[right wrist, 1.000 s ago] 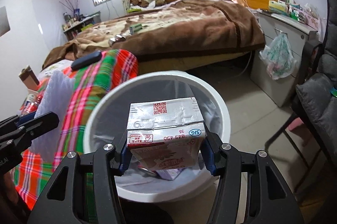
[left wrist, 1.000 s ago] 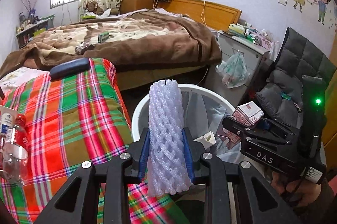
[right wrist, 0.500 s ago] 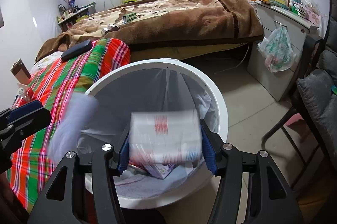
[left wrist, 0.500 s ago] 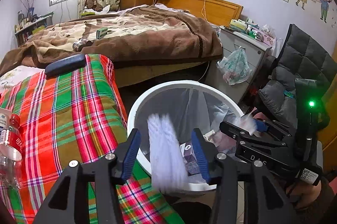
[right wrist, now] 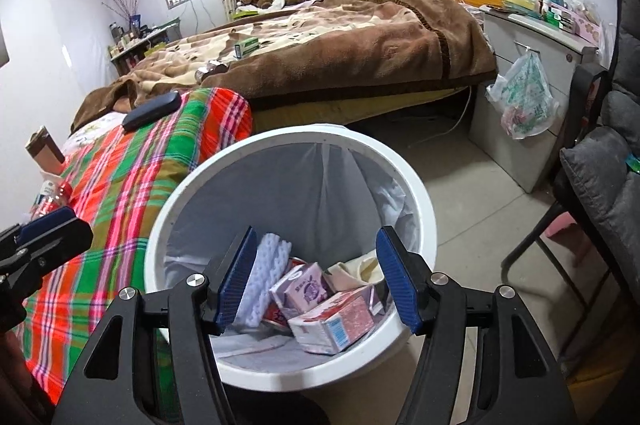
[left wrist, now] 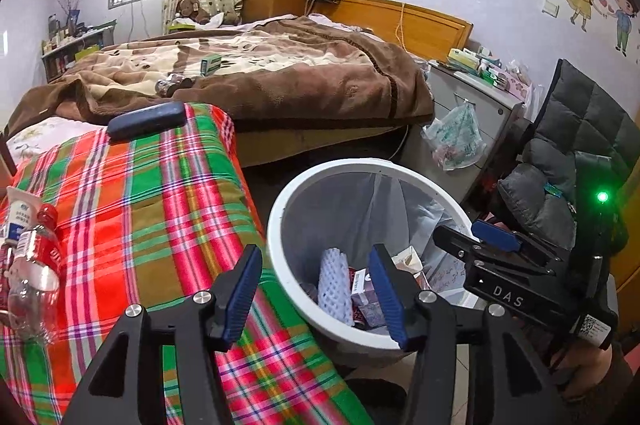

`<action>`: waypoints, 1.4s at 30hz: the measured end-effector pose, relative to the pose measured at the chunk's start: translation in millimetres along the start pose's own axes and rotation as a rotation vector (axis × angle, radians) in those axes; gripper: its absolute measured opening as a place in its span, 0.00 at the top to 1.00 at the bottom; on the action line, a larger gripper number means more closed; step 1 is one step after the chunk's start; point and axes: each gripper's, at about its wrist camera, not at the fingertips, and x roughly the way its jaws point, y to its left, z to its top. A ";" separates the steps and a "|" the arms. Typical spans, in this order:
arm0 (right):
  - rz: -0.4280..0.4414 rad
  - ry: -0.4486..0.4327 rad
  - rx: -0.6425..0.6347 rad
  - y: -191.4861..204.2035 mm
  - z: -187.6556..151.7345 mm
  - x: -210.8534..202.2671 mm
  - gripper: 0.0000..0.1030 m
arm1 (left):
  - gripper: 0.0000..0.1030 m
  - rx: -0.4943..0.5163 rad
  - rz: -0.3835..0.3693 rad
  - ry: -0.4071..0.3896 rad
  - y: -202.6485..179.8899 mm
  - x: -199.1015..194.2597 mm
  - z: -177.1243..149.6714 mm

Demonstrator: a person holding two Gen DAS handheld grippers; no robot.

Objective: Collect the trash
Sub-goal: 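Move both tools back over the trash on the bed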

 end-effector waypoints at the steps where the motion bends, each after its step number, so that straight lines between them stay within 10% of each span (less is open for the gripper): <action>1: 0.003 -0.002 0.000 1.3 -0.1 -0.9 0.38 | 0.47 -0.003 0.001 -0.004 1.9 -2.3 -0.8; 42: 0.231 -0.001 -0.187 153.6 -11.6 2.0 0.38 | 0.42 -0.292 0.313 -0.098 185.4 -115.3 -61.5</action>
